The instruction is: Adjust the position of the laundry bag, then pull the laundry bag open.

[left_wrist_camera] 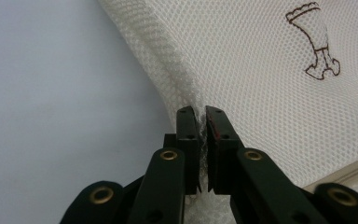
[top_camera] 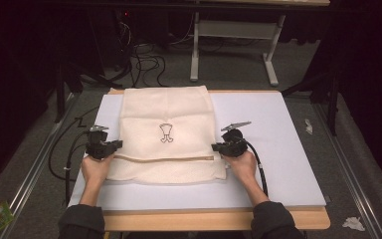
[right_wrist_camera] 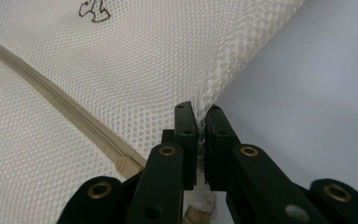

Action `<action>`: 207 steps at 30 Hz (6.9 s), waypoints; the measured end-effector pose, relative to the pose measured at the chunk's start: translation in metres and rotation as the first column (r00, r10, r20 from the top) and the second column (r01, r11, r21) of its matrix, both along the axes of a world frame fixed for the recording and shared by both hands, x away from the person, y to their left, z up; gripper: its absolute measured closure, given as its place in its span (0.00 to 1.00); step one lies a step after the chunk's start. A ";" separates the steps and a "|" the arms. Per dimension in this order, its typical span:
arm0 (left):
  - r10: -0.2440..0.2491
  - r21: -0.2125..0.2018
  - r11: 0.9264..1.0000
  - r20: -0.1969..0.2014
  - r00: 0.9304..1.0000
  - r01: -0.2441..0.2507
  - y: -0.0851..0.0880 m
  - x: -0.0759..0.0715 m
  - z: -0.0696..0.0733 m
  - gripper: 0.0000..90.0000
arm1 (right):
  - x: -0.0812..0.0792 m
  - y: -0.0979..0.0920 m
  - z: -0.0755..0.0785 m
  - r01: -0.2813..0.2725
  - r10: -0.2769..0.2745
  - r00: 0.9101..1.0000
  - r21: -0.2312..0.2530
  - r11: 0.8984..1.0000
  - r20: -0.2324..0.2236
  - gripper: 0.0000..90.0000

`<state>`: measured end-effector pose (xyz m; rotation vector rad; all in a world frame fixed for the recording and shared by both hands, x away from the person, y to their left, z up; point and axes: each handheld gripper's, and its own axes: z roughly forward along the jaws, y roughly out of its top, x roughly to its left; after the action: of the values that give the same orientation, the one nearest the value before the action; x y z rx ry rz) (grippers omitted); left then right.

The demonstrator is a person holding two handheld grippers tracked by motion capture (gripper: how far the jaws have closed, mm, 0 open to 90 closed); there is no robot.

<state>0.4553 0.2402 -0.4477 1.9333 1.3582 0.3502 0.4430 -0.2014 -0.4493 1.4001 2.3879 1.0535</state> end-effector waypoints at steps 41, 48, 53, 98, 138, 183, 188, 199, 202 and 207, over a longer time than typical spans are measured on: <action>-0.163 -0.052 0.985 0.053 0.985 0.166 -0.077 0.001 0.005 0.94 | -0.038 -0.092 0.009 0.146 -0.148 0.987 0.040 0.989 0.064 0.96; -0.183 -0.056 0.981 0.057 0.981 0.186 -0.086 -0.002 0.004 0.94 | -0.044 -0.102 0.010 0.160 -0.162 0.984 0.041 0.986 0.071 0.96; -0.194 -0.037 0.980 0.059 0.979 0.197 -0.088 -0.006 0.002 0.93 | -0.048 -0.107 0.011 0.165 -0.168 0.983 0.048 0.985 0.069 0.96; -0.219 0.055 0.975 0.116 0.969 0.213 -0.090 -0.033 -0.007 0.86 | -0.065 -0.109 -0.011 0.185 -0.187 0.979 0.034 0.982 0.080 0.88; -0.301 0.015 0.953 0.151 0.941 0.303 -0.138 -0.074 -0.036 0.50 | -0.070 -0.088 -0.023 0.154 -0.152 0.987 -0.030 0.988 0.051 0.64; -0.449 -0.040 0.888 0.135 0.883 0.458 -0.178 -0.082 -0.007 0.57 | -0.076 -0.092 0.016 0.067 -0.074 0.989 0.054 0.996 0.127 0.97; -0.482 -0.040 0.871 0.126 0.867 0.490 -0.192 -0.082 -0.007 0.59 | -0.076 -0.091 0.018 0.055 -0.063 0.989 0.067 0.996 0.136 0.97; -0.533 -0.044 0.841 0.107 0.840 0.539 -0.221 -0.080 -0.006 0.63 | -0.076 -0.091 0.020 0.044 -0.055 0.989 0.086 0.995 0.137 0.97; -0.545 -0.052 0.832 0.106 0.832 0.552 -0.228 -0.080 -0.005 0.64 | -0.077 -0.089 0.022 0.042 -0.053 0.989 0.083 0.996 0.137 0.97; -0.566 -0.049 0.818 0.109 0.817 0.573 -0.238 -0.078 -0.001 0.68 | -0.076 -0.088 0.024 0.039 -0.051 0.989 0.086 0.996 0.138 0.97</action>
<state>0.3769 0.0020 -0.4487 2.1173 0.6632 0.0814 0.3668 -0.2893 -0.4254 1.3505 2.2273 1.2102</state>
